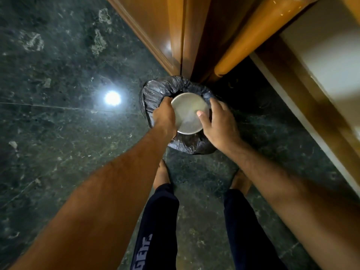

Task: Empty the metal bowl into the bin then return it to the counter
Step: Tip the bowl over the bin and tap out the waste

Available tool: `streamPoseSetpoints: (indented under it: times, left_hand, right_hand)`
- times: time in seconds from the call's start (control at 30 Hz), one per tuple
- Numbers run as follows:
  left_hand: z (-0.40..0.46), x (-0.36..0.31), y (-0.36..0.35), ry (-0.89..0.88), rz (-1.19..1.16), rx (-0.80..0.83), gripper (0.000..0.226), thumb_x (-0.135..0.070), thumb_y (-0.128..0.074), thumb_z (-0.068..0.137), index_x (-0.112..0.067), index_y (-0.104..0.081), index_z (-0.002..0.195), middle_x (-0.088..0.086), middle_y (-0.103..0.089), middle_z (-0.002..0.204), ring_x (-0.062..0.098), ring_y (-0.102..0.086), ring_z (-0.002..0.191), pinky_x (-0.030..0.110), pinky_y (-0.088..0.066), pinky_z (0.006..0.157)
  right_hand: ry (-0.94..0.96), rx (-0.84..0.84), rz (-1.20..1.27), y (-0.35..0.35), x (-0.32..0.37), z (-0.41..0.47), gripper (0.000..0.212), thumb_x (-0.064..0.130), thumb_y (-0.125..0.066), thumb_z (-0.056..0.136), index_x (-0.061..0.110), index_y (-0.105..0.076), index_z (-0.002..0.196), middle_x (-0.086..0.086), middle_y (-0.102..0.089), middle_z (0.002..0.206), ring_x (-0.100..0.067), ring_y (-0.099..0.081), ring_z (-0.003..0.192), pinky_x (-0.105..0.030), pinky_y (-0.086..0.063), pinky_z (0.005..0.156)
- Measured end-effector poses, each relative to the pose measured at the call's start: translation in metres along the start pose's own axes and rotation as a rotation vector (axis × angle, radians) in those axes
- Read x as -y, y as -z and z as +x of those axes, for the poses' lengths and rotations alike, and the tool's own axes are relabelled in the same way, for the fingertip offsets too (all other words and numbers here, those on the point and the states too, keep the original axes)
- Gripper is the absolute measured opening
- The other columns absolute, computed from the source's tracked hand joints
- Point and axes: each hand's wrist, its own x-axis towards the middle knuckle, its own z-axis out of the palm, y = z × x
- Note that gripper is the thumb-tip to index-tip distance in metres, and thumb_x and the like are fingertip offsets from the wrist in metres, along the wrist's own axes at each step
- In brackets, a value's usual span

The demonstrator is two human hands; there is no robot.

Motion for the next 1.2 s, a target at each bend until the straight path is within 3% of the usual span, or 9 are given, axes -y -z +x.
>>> streamPoseSetpoints:
  times: [0.23, 0.37, 0.5, 0.63, 0.73, 0.87, 0.97, 1.1, 1.2]
  left_hand:
    - [0.006, -0.001, -0.004, -0.012, -0.013, 0.064, 0.054, -0.041, -0.056, 0.088, -0.003, -0.067, 0.124, 0.017, -0.073, 0.112, 0.037, -0.071, 0.103, 0.049, -0.062, 0.084]
    - [0.003, -0.001, -0.005, 0.032, -0.032, 0.08, 0.051, -0.044, -0.06, 0.085, -0.006, -0.071, 0.117, 0.019, -0.075, 0.113, 0.038, -0.072, 0.101, 0.054, -0.058, 0.097]
    - [0.011, -0.004, 0.001, 0.031, -0.082, 0.037, 0.05, -0.041, -0.061, 0.085, -0.003, -0.071, 0.116, 0.018, -0.075, 0.114, 0.037, -0.072, 0.1, 0.054, -0.058, 0.096]
    - [0.0, -0.008, 0.0, 0.04, -0.029, 0.002, 0.056, -0.049, -0.059, 0.083, -0.007, -0.068, 0.119, 0.017, -0.073, 0.109, 0.036, -0.07, 0.095, 0.053, -0.059, 0.091]
    - [0.002, -0.005, 0.002, 0.059, -0.035, -0.008, 0.055, -0.049, -0.058, 0.083, -0.008, -0.069, 0.118, 0.017, -0.074, 0.109, 0.037, -0.071, 0.096, 0.053, -0.059, 0.091]
    - [-0.002, -0.001, 0.002, 0.038, 0.013, -0.009, 0.054, -0.049, -0.057, 0.083, -0.009, -0.068, 0.116, 0.015, -0.073, 0.102, 0.034, -0.069, 0.089, 0.045, -0.061, 0.079]
    - [-0.002, 0.003, 0.004, 0.063, -0.013, 0.001, 0.054, -0.049, -0.056, 0.081, -0.01, -0.071, 0.115, 0.016, -0.075, 0.107, 0.037, -0.072, 0.095, 0.054, -0.06, 0.091]
    - [-0.003, 0.009, 0.001, 0.039, -0.011, 0.023, 0.047, -0.043, -0.055, 0.085, -0.007, -0.07, 0.111, 0.017, -0.075, 0.1, 0.035, -0.073, 0.088, 0.047, -0.063, 0.079]
    - [0.0, 0.007, 0.0, 0.057, -0.058, 0.066, 0.042, -0.036, -0.057, 0.086, -0.004, -0.075, 0.107, 0.018, -0.078, 0.105, 0.035, -0.076, 0.094, 0.049, -0.062, 0.089]
  right_hand:
    - [0.7, -0.353, -0.277, -0.013, 0.021, -0.028, 0.081, 0.046, -0.045, 0.102, -0.007, -0.013, 0.154, -0.03, -0.012, 0.163, -0.04, -0.001, 0.154, -0.057, -0.007, 0.126]
    - [0.58, 0.122, -0.628, -0.023, 0.009, -0.02, 0.11, 0.077, -0.035, 0.092, -0.007, -0.004, 0.155, -0.029, 0.008, 0.163, -0.044, 0.006, 0.154, -0.057, -0.003, 0.126]
    - [0.753, -0.122, -0.429, -0.019, 0.008, -0.014, 0.117, 0.083, -0.035, 0.087, -0.007, -0.006, 0.155, -0.029, -0.001, 0.164, -0.042, 0.002, 0.155, -0.055, -0.003, 0.126]
    - [0.638, 0.15, -0.622, -0.009, 0.003, -0.015, 0.119, 0.085, -0.027, 0.087, -0.01, -0.006, 0.155, -0.034, 0.002, 0.164, -0.045, 0.009, 0.154, -0.056, -0.003, 0.127]
    - [0.722, -0.048, -0.469, -0.009, 0.002, -0.019, 0.116, 0.081, -0.037, 0.088, -0.011, -0.011, 0.153, -0.036, -0.009, 0.162, -0.044, 0.001, 0.154, -0.059, -0.009, 0.126]
    - [0.617, 0.165, -0.606, -0.015, -0.002, -0.025, 0.122, 0.086, -0.03, 0.086, -0.011, -0.004, 0.154, -0.034, 0.002, 0.164, -0.045, 0.007, 0.154, -0.06, -0.013, 0.124]
    - [0.705, -0.012, -0.464, -0.02, -0.004, -0.028, 0.124, 0.087, -0.034, 0.084, -0.013, -0.009, 0.153, -0.036, -0.007, 0.163, -0.045, 0.002, 0.154, -0.061, -0.01, 0.125]
    - [0.66, 0.173, -0.531, -0.021, -0.007, -0.029, 0.133, 0.094, -0.031, 0.077, -0.011, -0.005, 0.154, -0.032, 0.005, 0.164, -0.043, 0.01, 0.154, -0.061, -0.011, 0.124]
    - [0.701, 0.061, -0.455, -0.026, 0.002, -0.024, 0.132, 0.095, -0.025, 0.077, -0.012, -0.011, 0.154, -0.03, 0.003, 0.165, -0.04, 0.009, 0.155, -0.058, -0.003, 0.126]
